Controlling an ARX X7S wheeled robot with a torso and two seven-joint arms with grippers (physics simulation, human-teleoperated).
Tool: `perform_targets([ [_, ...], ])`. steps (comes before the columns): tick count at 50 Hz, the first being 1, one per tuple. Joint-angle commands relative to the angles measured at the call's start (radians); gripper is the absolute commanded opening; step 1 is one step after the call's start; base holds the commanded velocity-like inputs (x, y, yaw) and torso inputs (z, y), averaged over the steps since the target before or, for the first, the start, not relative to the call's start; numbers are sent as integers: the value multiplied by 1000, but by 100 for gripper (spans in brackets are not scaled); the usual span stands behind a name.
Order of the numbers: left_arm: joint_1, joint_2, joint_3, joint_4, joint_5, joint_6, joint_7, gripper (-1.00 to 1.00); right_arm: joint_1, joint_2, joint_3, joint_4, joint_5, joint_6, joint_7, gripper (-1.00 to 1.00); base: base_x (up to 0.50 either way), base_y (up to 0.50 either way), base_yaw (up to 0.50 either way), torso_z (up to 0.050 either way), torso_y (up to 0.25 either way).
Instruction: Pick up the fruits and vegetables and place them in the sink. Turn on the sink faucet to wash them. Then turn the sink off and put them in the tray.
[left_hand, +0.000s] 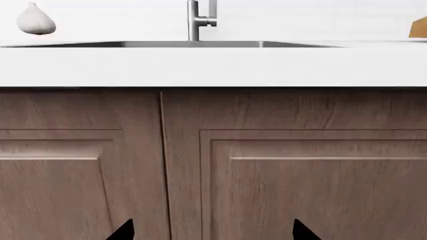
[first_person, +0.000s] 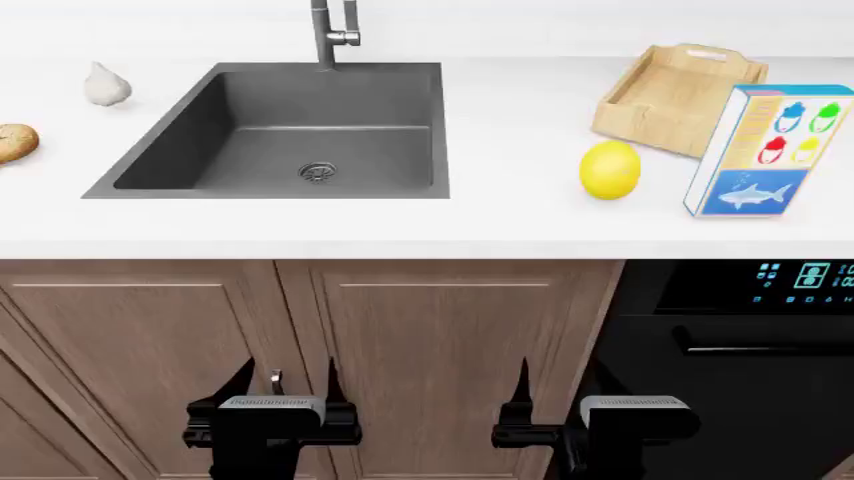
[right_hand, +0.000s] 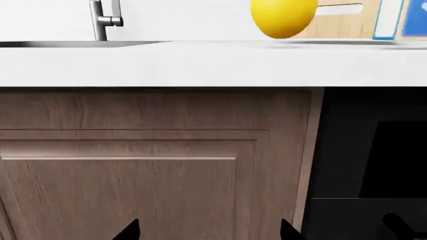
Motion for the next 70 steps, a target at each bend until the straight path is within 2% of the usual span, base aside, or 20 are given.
perform_targets([
  [1, 12, -18, 22, 14, -26, 2, -1, 100, -4, 19, -32, 5, 5, -25, 9, 100, 0, 0, 0, 0, 0],
  [8, 57, -41, 35, 88, -67, -10, -8, 100, -4, 38, -75, -32, -32, -38, 62, 100, 0, 203, 0, 0, 0],
  [14, 88, -71, 50, 163, -111, -88, 12, 100, -5, 54, -99, -84, -25, -11, 66, 100, 0, 500, 0, 12, 0],
  [22, 65, -117, 58, 330, -151, -291, 5, 100, 5, 73, -126, -211, 11, 78, 44, 100, 0, 500, 0, 50, 0],
  [27, -9, -166, 38, 485, -209, -499, 10, 100, 27, 110, -135, -412, 52, 193, 2, 100, 257, 402, 0, 50, 0],
  [30, -66, -190, 18, 579, -265, -639, 12, 100, 49, 137, -136, -529, 66, 295, -12, 100, 500, 79, 0, 50, 0],
  [34, -151, -247, -5, 706, -342, -827, 33, 100, 108, 176, -130, -733, 101, 510, -33, 100, 500, 71, 0, 50, 0],
  [40, -319, -257, -165, 866, -545, -1143, 24, 100, 288, 215, -36, -1043, 259, 1013, -40, 100, 83, 12, 0, 25, 0],
  [41, -346, -265, -176, 879, -564, -1179, 25, 100, 321, 271, -45, -1047, 340, 1048, 16, 100, 0, 0, 0, 0, 0],
  [43, -407, -293, -176, 891, -587, -1228, 32, 100, 423, 401, -9, -1047, 640, 1141, 258, 100, 0, 0, 0, 0, 0],
  [44, -454, -307, -172, 884, -598, -1265, 31, 100, 484, 431, 41, -1046, 790, 1212, 358, 100, 0, 0, 0, 50, 61],
  [48, -587, -341, -125, 825, -609, -1330, 37, 100, 667, 427, 273, -954, 1321, 1464, 615, 100, 0, 0, 0, 50, 59],
  [51, -643, -344, -107, 763, -606, -1340, 42, 100, 714, 471, 324, -887, 1501, 1475, 754, 100, 0, 0, 0, 50, 60],
  [55, -674, -343, -89, 705, -592, -1320, 43, 100, 661, 479, 361, -900, 1515, 1446, 739, 100, 0, 0, 0, 50, 59],
  [59, -702, -306, -140, 679, -610, -1319, 38, 100, 597, 476, 399, -901, 1497, 1419, 715, 100, 0, -448, 0, 20, 15],
  [63, -686, -298, -147, 677, -614, -1301, 41, 100, 505, 478, 405, -927, 1300, 1352, 562, 100, 0, -500, 0, 0, 0],
  [67, -659, -296, -137, 688, -615, -1284, 44, 100, 418, 498, 309, -927, 1048, 1222, 426, 100, 45, -500, 0, 0, 0],
  [70, -646, -298, -133, 694, -618, -1279, 47, 100, 369, 526, 256, -907, 915, 1137, 378, 100, 257, -465, 0, 0, 0],
])
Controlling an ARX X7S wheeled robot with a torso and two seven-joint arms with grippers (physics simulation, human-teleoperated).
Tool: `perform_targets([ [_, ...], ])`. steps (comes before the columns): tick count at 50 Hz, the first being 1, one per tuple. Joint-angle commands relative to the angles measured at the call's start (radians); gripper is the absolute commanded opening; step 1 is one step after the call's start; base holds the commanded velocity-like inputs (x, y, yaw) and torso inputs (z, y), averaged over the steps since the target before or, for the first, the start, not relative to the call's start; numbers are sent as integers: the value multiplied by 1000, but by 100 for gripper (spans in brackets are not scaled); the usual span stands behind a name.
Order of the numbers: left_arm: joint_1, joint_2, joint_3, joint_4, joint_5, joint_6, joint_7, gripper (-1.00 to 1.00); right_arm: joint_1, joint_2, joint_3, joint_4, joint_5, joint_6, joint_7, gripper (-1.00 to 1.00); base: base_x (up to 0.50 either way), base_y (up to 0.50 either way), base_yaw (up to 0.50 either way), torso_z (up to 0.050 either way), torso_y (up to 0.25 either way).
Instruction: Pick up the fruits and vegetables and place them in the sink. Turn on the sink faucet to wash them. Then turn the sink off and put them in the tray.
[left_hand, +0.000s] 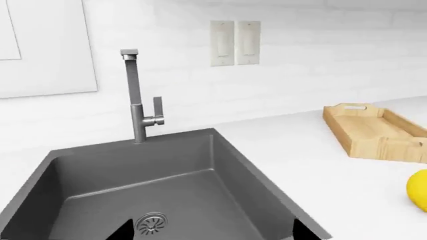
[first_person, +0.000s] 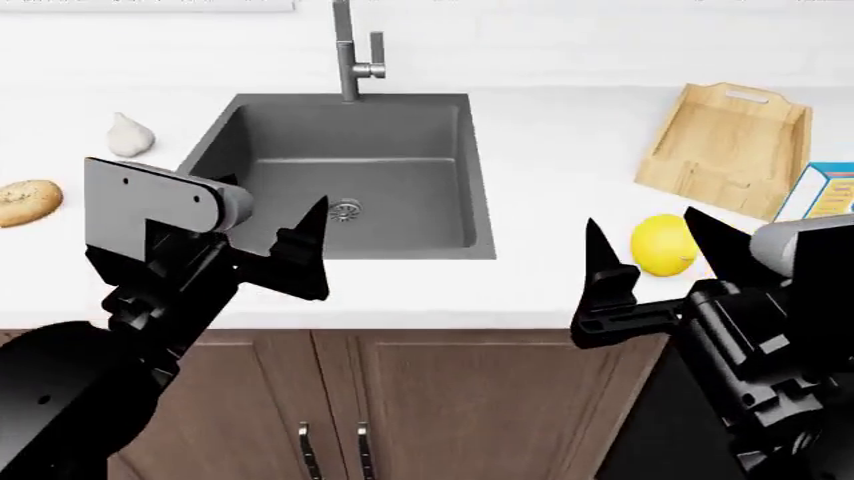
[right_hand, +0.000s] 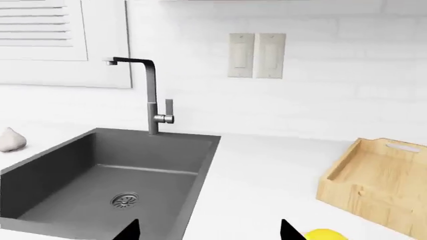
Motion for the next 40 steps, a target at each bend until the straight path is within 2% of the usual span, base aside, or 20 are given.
perform_targets([
  [1, -12, 4, 0, -6, -23, -8, 6, 100, -138, 72, -70, 13, -295, -163, -149, 100, 391, -363, 0, 0, 0],
  [8, 3, 4, 31, 7, -22, 3, 4, 100, -136, 95, -258, 167, -527, -300, -177, 100, 64, -42, 0, 0, 0],
  [12, 6, -1, 32, 15, -27, 4, 5, 100, -94, 91, -308, 256, -584, -356, -197, 100, 0, 0, 0, 0, 0],
  [40, 63, 2, 47, 34, -36, 54, -3, 100, -9, 30, -377, 494, -681, -433, -171, 100, 0, 0, 0, 0, 0],
])
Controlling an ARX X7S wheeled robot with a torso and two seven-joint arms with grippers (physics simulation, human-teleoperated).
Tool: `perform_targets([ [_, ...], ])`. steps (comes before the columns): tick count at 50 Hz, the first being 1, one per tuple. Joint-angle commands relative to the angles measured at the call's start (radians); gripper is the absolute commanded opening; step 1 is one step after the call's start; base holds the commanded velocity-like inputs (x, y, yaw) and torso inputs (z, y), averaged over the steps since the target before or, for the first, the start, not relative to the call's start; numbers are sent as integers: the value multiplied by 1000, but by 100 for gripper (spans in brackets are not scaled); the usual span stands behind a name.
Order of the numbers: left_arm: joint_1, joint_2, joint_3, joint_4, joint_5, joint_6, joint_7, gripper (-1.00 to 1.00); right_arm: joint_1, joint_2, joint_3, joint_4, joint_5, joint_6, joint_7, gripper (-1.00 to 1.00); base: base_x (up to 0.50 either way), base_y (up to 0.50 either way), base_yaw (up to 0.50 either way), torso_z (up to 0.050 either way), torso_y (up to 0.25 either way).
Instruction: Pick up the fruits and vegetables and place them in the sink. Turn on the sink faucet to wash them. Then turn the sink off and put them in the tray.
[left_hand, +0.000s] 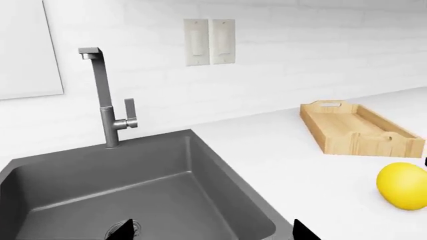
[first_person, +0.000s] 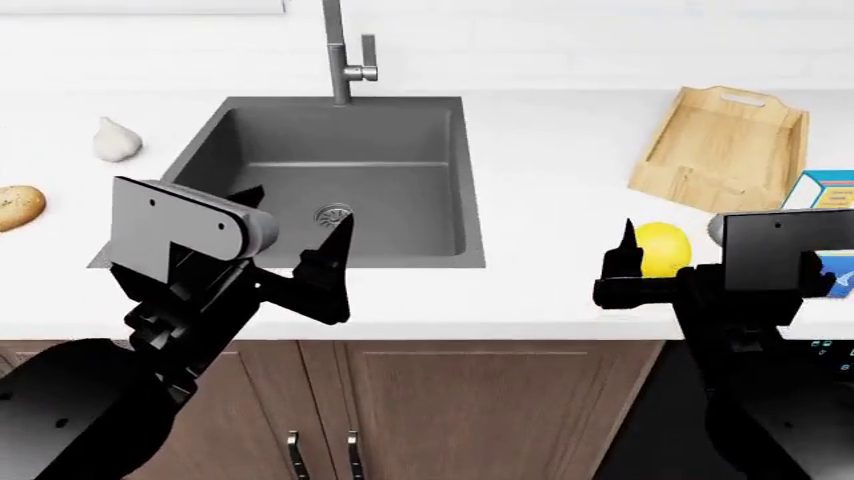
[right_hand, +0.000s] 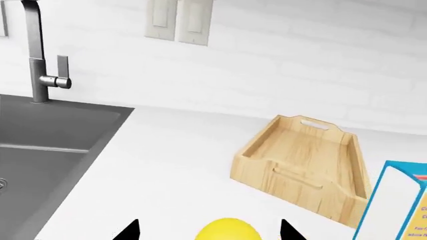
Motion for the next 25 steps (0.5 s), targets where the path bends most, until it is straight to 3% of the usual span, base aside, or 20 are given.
perform_targets([
  [1, 20, 1, 8, 1, -3, 19, -3, 100, 38, -21, -41, 117, -55, -58, -10, 100, 0, 0, 0, 0, 0],
  [25, 49, 14, -40, 39, -55, -6, -32, 100, 75, -38, -55, 246, -49, -39, -21, 100, 0, 0, 0, 0, 0],
])
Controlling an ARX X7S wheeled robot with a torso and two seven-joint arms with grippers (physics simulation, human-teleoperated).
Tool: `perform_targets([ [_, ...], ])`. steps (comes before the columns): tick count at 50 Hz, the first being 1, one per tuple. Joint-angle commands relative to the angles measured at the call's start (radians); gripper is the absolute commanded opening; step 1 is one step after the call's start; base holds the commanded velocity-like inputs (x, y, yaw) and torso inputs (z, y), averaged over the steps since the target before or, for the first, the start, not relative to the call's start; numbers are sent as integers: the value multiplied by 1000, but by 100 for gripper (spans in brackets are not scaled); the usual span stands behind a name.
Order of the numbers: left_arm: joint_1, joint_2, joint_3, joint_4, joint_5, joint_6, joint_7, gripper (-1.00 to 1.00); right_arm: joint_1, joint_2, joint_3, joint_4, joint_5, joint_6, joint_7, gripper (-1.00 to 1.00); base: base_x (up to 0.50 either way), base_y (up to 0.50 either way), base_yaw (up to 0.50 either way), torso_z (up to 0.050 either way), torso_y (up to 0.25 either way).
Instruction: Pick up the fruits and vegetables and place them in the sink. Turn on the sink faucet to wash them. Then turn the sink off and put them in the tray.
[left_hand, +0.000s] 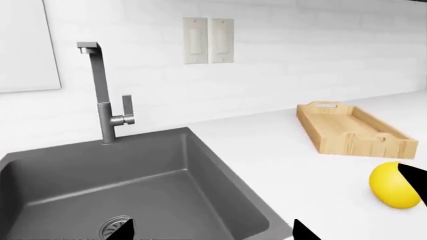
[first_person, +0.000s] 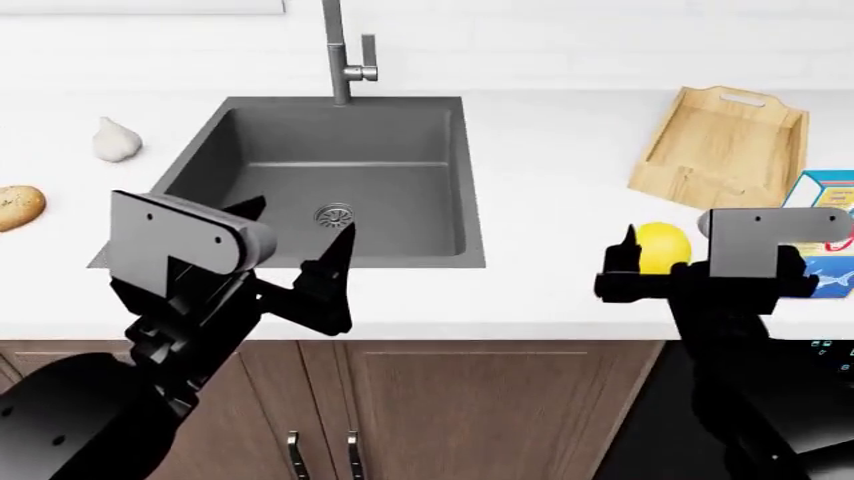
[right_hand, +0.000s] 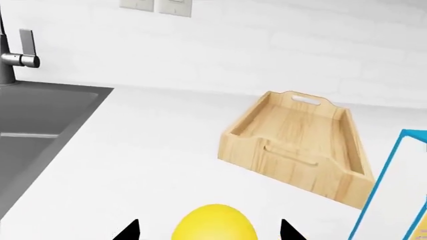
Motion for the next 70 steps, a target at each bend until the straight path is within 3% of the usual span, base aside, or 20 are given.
perform_targets([
  [1, 11, 8, -22, 16, -26, -15, -15, 100, 21, -10, -19, 75, -1, 1, -18, 100, 0, 0, 0, 0, 0],
  [15, 5, 25, -53, 31, -70, -50, -37, 100, 7, -17, -8, 173, -24, -57, -20, 100, 0, 0, 0, 0, 0],
  [39, 23, 35, -85, 66, -121, -66, -67, 100, 145, -91, -62, 531, -44, -171, -134, 100, 0, 0, 0, 0, 0],
  [40, 25, 35, -87, 68, -123, -66, -69, 100, 145, -90, -67, 529, -43, -172, -142, -100, 0, 0, 0, 0, 0],
  [48, 39, 36, -77, 60, -119, -40, -67, 100, 103, -59, -124, 256, -21, -208, -215, -100, 0, 0, 0, 0, 0],
  [57, 6, 30, -62, 22, -88, -16, -88, 100, 232, -60, -86, -154, 143, -39, -160, -100, 0, 0, 0, 0, 0],
  [64, -108, 12, -53, -46, -44, -41, -145, 100, 314, -22, -156, -254, 136, 76, -125, -100, -51, 500, 0, 0, 0],
  [70, -209, -73, 18, -170, 11, -19, -111, 100, 386, 4, -181, -291, 155, 144, -132, -100, -51, 500, 0, 0, 0],
])
